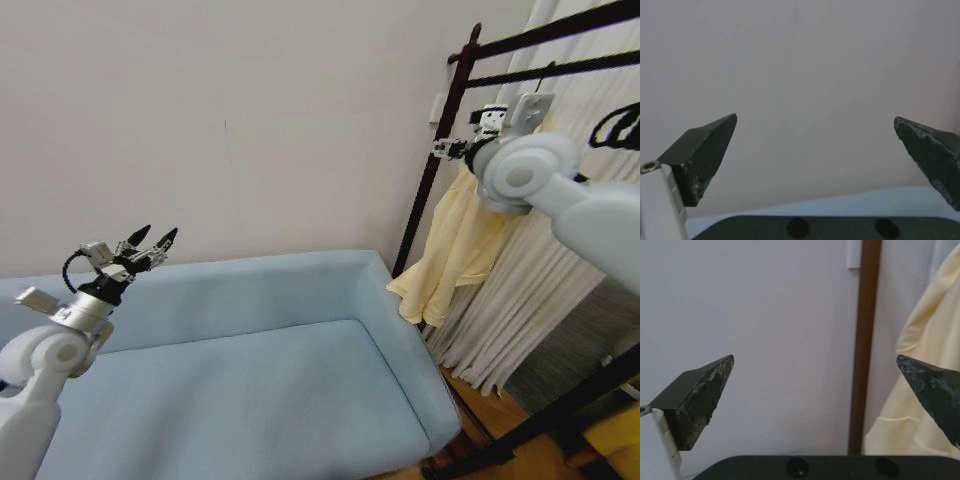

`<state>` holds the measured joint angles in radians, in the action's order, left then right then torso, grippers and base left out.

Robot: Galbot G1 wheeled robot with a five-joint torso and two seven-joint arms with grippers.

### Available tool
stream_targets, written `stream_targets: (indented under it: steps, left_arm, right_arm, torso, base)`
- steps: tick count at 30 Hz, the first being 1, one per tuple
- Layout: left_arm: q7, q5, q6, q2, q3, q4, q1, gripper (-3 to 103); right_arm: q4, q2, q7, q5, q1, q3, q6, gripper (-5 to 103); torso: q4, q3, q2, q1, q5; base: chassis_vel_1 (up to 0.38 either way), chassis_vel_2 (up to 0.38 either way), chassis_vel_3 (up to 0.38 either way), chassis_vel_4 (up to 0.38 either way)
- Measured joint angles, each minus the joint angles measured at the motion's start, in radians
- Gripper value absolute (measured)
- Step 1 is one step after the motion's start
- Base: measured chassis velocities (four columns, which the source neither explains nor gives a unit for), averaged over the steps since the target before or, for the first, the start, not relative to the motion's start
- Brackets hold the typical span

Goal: Pick up the clothes from the sofa and hang them on the clothes hanger.

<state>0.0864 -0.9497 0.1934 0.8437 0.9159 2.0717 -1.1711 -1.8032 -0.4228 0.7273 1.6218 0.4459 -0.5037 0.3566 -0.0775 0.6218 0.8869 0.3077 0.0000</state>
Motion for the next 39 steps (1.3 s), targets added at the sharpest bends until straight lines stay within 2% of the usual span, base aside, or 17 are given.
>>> stream_targets:
  steps: [2, 4, 5, 6, 8, 10, 12, 16, 22, 24, 26, 27, 30, 31, 32, 36, 39]
  left_arm:
    - [-0.022, 0.004, 0.010, 0.003, 0.005, 0.016, -0.013, 100]
    - [-0.131, 0.012, 0.052, 0.030, 0.029, 0.116, -0.089, 100]
    - [-0.147, 0.017, 0.058, 0.043, 0.035, 0.142, -0.110, 100]
    - [-0.147, 0.017, 0.058, 0.043, 0.035, 0.142, -0.110, 100]
    - [-0.158, 0.053, 0.055, 0.085, 0.047, 0.193, -0.158, 100]
    - [-0.149, 0.110, 0.039, 0.136, 0.051, 0.226, -0.201, 100]
    - [-0.141, 0.128, 0.032, 0.154, 0.051, 0.232, -0.213, 100]
    - [-0.095, 0.221, -0.005, 0.253, 0.036, 0.253, -0.263, 100]
    - [-0.064, 0.274, -0.017, 0.311, 0.009, 0.271, -0.285, 100]
    - [-0.054, 0.299, -0.025, 0.332, -0.001, 0.273, -0.300, 100]
    - [-0.040, 0.338, -0.056, 0.366, -0.001, 0.273, -0.333, 100]
    - [-0.040, 0.338, -0.056, 0.366, -0.001, 0.273, -0.333, 100]
    - [-0.016, 0.394, -0.103, 0.425, 0.000, 0.273, -0.391, 100]
    - [-0.006, 0.423, -0.117, 0.453, -0.008, 0.274, -0.407, 100]
    - [-0.006, 0.423, -0.117, 0.453, -0.008, 0.274, -0.407, 100]
    - [0.029, 0.564, -0.198, 0.549, -0.031, 0.250, -0.438, 100]
    - [0.043, 0.626, -0.231, 0.599, -0.042, 0.232, -0.453, 100]
  right_arm:
    - [-0.009, 0.011, -0.030, -0.006, -0.034, 0.030, -0.004, 100]
    - [-0.080, 0.088, -0.215, -0.072, -0.252, 0.201, -0.040, 100]
    - [-0.111, 0.114, -0.265, -0.105, -0.328, 0.235, -0.063, 100]
    - [-0.111, 0.114, -0.265, -0.105, -0.328, 0.235, -0.063, 100]
    - [-0.184, 0.146, -0.315, -0.182, -0.488, 0.291, -0.111, 100]
    - [-0.251, 0.134, -0.316, -0.247, -0.654, 0.402, -0.131, 100]
    - [-0.267, 0.121, -0.315, -0.262, -0.700, 0.438, -0.131, 100]
    - [-0.339, 0.002, -0.264, -0.387, -0.868, 0.491, -0.126, 100]
    - [-0.336, -0.119, -0.226, -0.471, -0.914, 0.455, -0.123, 100]
    - [-0.326, -0.157, -0.226, -0.534, -0.973, 0.457, -0.125, 100]
    - [-0.317, -0.207, -0.241, -0.654, -1.082, 0.489, -0.138, 100]
    - [-0.317, -0.207, -0.241, -0.654, -1.082, 0.489, -0.138, 100]
    - [-0.334, -0.290, -0.300, -0.818, -1.300, 0.611, -0.148, 100]
    - [-0.354, -0.338, -0.332, -0.901, -1.418, 0.674, -0.150, 100]
    - [-0.354, -0.338, -0.332, -0.901, -1.418, 0.674, -0.150, 100]
    - [-0.398, -0.509, -0.454, -1.139, -1.655, 0.796, -0.171, 100]
    - [-0.406, -0.581, -0.480, -1.243, -1.721, 0.812, -0.185, 100]
  torso:
    - [0.0001, 0.000, 0.000, 0.000, 0.0001]
    - [-0.0008, 0.000, 0.000, 0.000, 0.0004]
    - [-0.0011, 0.000, 0.000, 0.000, 0.0005]
    - [-0.0011, 0.000, 0.000, 0.000, 0.0005]
    - [-0.0012, 0.000, 0.000, 0.000, 0.0007]
    - [-0.0001, 0.000, 0.000, 0.000, -0.0001]
    - [-0.0002, 0.000, 0.000, 0.000, -0.0004]
    - [-0.0001, 0.000, 0.000, 0.000, 0.0003]
    - [0.0002, 0.000, 0.000, 0.000, 0.0000]
    - [-0.0003, 0.000, 0.000, 0.000, -0.0002]
    - [-0.0005, 0.000, 0.000, 0.000, 0.0002]
    - [-0.0005, 0.000, 0.000, 0.000, 0.0002]
    - [0.0003, 0.000, 0.000, 0.000, 0.0002]
    - [-0.0006, 0.000, 0.000, 0.000, 0.0003]
    - [-0.0006, 0.000, 0.000, 0.000, 0.0003]
    - [-0.0010, 0.000, 0.000, 0.000, -0.0001]
    - [0.0003, 0.000, 0.000, 0.000, -0.0001]
  base:
    - [0.000, 0.000, 0.000, 0.000]
    - [0.000, 0.000, 0.000, 0.000]
    - [0.000, 0.000, 0.000, 0.000]
    - [0.000, 0.000, 0.000, 0.000]
    - [0.000, 0.000, 0.000, 0.000]
    - [0.000, 0.000, 0.000, 0.000]
    - [0.000, 0.000, 0.000, 0.000]
    - [0.000, 0.000, 0.000, 0.000]
    - [0.000, 0.000, 0.000, 0.000]
    - [0.000, 0.000, 0.000, 0.000]
    - [0.000, 0.000, 0.000, 0.000]
    - [0.000, 0.000, 0.000, 0.000]
    - [0.000, 0.000, 0.000, 0.000]
    - [0.000, 0.000, 0.000, 0.000]
    - [0.000, 0.000, 0.000, 0.000]
    - [0.000, 0.000, 0.000, 0.000]
    - [0.000, 0.000, 0.000, 0.000]
